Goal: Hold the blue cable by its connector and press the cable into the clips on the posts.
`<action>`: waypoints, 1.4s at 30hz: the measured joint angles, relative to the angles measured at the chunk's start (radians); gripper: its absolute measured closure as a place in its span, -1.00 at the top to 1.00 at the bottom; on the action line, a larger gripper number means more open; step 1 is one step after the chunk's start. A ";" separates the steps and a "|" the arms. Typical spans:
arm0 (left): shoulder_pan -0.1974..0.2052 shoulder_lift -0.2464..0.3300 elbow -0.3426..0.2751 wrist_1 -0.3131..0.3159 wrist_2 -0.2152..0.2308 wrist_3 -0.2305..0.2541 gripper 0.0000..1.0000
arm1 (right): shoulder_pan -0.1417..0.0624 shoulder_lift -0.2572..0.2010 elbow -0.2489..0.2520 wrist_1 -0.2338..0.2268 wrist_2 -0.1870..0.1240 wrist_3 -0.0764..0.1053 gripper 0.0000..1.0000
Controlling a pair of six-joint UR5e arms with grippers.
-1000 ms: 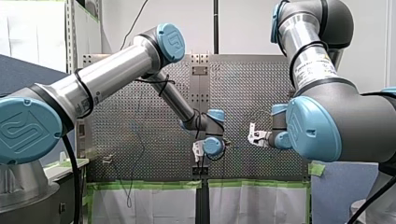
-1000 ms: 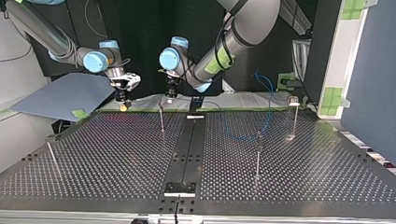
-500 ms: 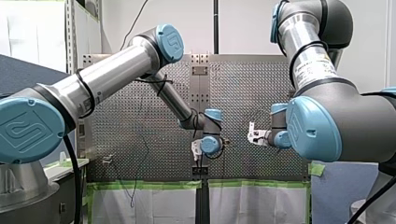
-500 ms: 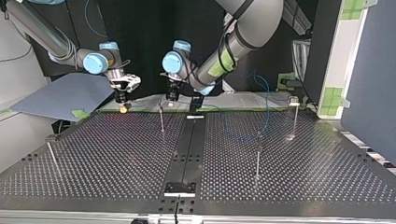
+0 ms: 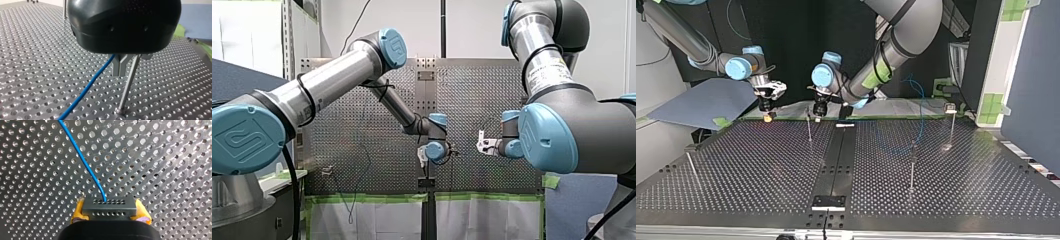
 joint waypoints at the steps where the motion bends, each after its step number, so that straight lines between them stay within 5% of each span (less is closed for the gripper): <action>1: 0.002 -0.001 0.001 -0.001 0.004 -0.003 -1.00 | 0.000 0.000 0.000 -0.001 0.001 -0.001 -1.00; 17: 0.018 -0.077 0.096 -0.054 0.044 -0.029 -1.00 | 0.009 0.041 -0.026 -0.007 0.016 -0.020 -1.00; 42: 0.050 -0.080 0.158 -0.083 0.065 -0.072 -1.00 | 0.016 0.043 -0.118 0.001 0.035 -0.006 -1.00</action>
